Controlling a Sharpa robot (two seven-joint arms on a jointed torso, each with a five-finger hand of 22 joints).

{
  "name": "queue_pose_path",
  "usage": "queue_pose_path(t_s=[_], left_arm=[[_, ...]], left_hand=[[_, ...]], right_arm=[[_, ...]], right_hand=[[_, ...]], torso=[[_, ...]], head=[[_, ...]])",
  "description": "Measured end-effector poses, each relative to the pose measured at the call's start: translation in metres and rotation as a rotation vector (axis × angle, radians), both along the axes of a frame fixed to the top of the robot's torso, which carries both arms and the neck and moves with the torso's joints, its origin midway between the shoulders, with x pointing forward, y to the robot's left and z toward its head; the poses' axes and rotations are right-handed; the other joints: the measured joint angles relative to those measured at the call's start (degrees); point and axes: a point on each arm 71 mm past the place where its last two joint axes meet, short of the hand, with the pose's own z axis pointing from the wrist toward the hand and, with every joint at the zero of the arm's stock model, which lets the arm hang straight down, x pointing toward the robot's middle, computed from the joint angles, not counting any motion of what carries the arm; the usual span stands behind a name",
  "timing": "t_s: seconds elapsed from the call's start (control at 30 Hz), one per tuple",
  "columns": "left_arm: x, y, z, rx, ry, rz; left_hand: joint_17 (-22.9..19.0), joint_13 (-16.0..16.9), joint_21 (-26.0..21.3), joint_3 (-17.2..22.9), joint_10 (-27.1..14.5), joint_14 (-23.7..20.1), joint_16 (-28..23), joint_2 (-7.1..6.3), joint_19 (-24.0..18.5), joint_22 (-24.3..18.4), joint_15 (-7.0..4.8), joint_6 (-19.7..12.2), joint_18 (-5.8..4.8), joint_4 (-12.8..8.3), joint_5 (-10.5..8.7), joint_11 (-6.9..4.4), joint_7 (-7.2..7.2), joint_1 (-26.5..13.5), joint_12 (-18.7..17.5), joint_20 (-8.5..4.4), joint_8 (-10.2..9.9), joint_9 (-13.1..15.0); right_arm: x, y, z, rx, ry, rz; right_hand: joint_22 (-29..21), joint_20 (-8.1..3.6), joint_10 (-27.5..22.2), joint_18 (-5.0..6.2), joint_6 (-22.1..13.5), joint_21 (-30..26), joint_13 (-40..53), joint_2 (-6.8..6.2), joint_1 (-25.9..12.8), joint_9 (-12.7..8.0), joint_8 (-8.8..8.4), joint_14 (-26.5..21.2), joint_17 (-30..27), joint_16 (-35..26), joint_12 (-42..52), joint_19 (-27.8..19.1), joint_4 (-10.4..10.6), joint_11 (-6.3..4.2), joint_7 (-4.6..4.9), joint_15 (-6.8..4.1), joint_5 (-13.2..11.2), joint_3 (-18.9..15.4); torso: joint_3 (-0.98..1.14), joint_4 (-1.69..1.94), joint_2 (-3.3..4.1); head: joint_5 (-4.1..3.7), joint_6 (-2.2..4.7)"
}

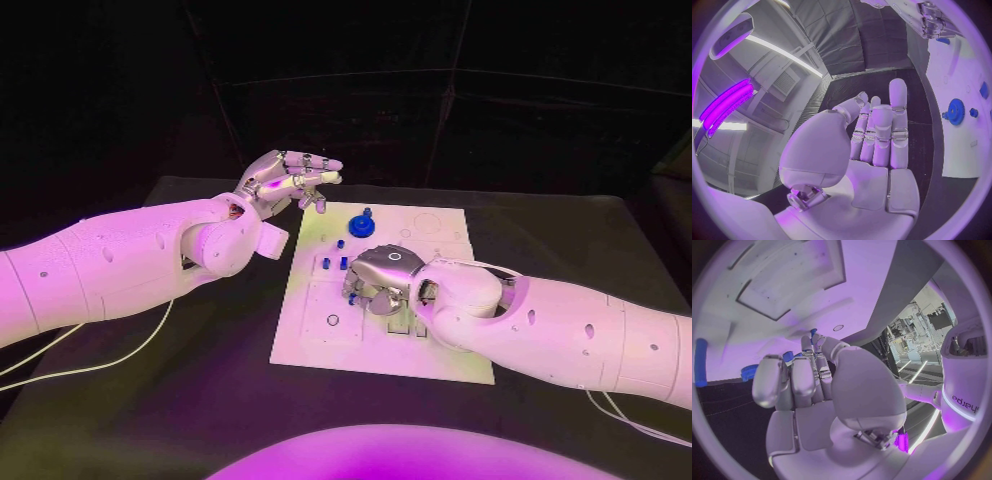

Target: Assemble the parts on the task board

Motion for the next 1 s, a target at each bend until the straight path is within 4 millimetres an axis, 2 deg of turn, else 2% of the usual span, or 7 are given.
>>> queue_pose_path(t_s=[0.43, 0.5, 0.57, 0.67, 0.77, 0.8, 1.0], left_arm=[[0.000, 0.000, 0.000, -0.003, 0.002, -0.008], [0.000, -0.001, 0.000, -0.003, 0.002, -0.009], [0.000, -0.001, 0.000, -0.004, 0.003, -0.010], [-0.001, -0.001, 0.000, -0.004, 0.003, -0.011], [-0.001, 0.000, 0.000, -0.004, 0.004, -0.012], [-0.001, 0.000, 0.000, -0.004, 0.004, -0.012], [-0.001, 0.000, 0.000, -0.004, 0.005, -0.014]], left_hand=[[-0.05, 0.00, -0.30, 0.00, 0.00, 0.00, 0.00, 0.00, 0.00, 0.01, 0.00, 0.00, -0.01, 0.00, 0.00, 0.00, 0.00, 0.00, 0.00, 0.00, 0.00, 0.00], [-0.05, 0.00, -0.31, 0.00, 0.00, 0.00, 0.00, 0.00, 0.00, 0.01, 0.00, 0.00, 0.00, 0.00, 0.00, 0.00, 0.00, 0.00, 0.00, 0.00, 0.00, 0.00], [-0.05, 0.00, -0.30, 0.00, 0.00, 0.00, 0.00, 0.00, 0.00, 0.01, 0.00, 0.00, -0.01, 0.00, 0.00, 0.00, 0.00, 0.00, 0.00, 0.00, 0.00, 0.00], [-0.05, 0.00, -0.30, 0.00, 0.00, 0.00, 0.00, 0.00, 0.00, 0.01, 0.00, 0.00, -0.01, 0.00, 0.00, 0.00, 0.00, 0.00, 0.00, 0.00, 0.00, 0.00], [-0.05, -0.01, -0.30, 0.00, 0.00, 0.00, 0.00, 0.00, 0.00, -0.02, 0.00, 0.00, -0.01, 0.00, 0.00, 0.00, 0.00, 0.00, 0.00, 0.00, 0.00, 0.00], [-0.05, 0.00, -0.30, 0.00, 0.00, 0.00, 0.00, 0.00, 0.00, -0.04, 0.00, 0.00, -0.01, 0.00, 0.00, 0.00, 0.00, 0.00, 0.00, 0.00, 0.00, 0.00], [-0.05, 0.00, -0.30, 0.00, 0.00, 0.00, 0.00, 0.00, 0.00, -0.04, 0.00, 0.00, -0.01, 0.00, 0.00, 0.00, 0.00, 0.00, 0.22, 0.00, 0.00, 0.00]], right_arm=[[-0.002, 0.004, -0.002, -0.026, -0.002, 0.011], [-0.002, 0.004, -0.002, -0.028, -0.003, 0.010], [-0.002, 0.003, -0.003, -0.030, -0.003, 0.009], [-0.001, 0.002, -0.004, -0.030, -0.004, 0.004], [-0.001, 0.001, -0.005, -0.027, -0.006, -0.001], [-0.001, 0.000, -0.005, -0.025, -0.007, -0.004], [-0.003, -0.014, -0.003, -0.005, -0.018, -0.022]], right_hand=[[-0.15, 0.00, 0.00, 0.01, 0.00, 0.00, 0.07, -0.90, -0.91, 0.00, 0.00, 0.00, -0.57, 0.00, 0.01, 0.00, -0.17, 0.00, 0.00, 0.00, 0.35, -0.17], [-0.24, 0.03, -0.30, 0.01, -0.40, 0.00, 0.08, -1.21, -1.21, -0.01, -0.22, 0.00, -0.76, 0.00, -0.47, -0.03, 0.16, 0.30, 0.39, 0.00, 0.39, -0.50], [-1.13, 0.50, -2.15, 0.01, -2.55, -0.29, -0.20, -1.76, -1.76, -0.40, -0.84, -0.04, -1.09, 0.00, -1.52, -0.78, 0.32, 0.97, 1.09, 0.04, 0.64, -0.67], [-5.10, 1.08, -6.15, 0.01, -6.82, -2.85, -0.50, -2.64, -2.64, -0.78, -0.86, -0.01, -2.67, -0.85, -2.94, -2.94, 0.45, 2.07, 2.23, 1.30, 0.69, -0.85], [-9.59, 1.68, -10.07, 0.12, -10.24, -5.87, -0.77, -3.09, -3.09, -0.76, -0.86, -0.32, -5.37, -2.57, -3.65, -5.28, 0.28, 2.88, 2.42, 1.79, 0.69, -1.52], [-10.63, 1.82, -10.95, 0.96, -10.84, -6.59, -0.77, -3.09, -3.09, -0.72, -0.86, -0.50, -6.09, -3.02, -3.70, -5.82, 0.39, 3.06, 2.44, 1.96, 0.56, -1.70], [-12.66, 2.13, -12.61, 0.94, -11.24, -7.93, -0.41, -3.41, -3.42, -0.49, -0.86, -0.62, -8.19, -3.83, -2.33, -6.48, 0.39, 3.13, 2.50, 2.08, 0.56, -2.96]], torso=[[-0.02, 0.01, 0.00], [-0.03, 0.01, 0.00], [-0.03, 0.01, 0.00], [-0.03, 0.01, 0.00], [-0.03, 0.01, -0.01], [-0.03, 0.01, -0.01], [0.00, 0.03, -0.03]], head=[[0.09, -0.08], [0.09, -0.13], [0.09, -0.14], [0.11, -0.14], [0.13, -0.14], [0.13, -0.13], [0.20, -0.10]])
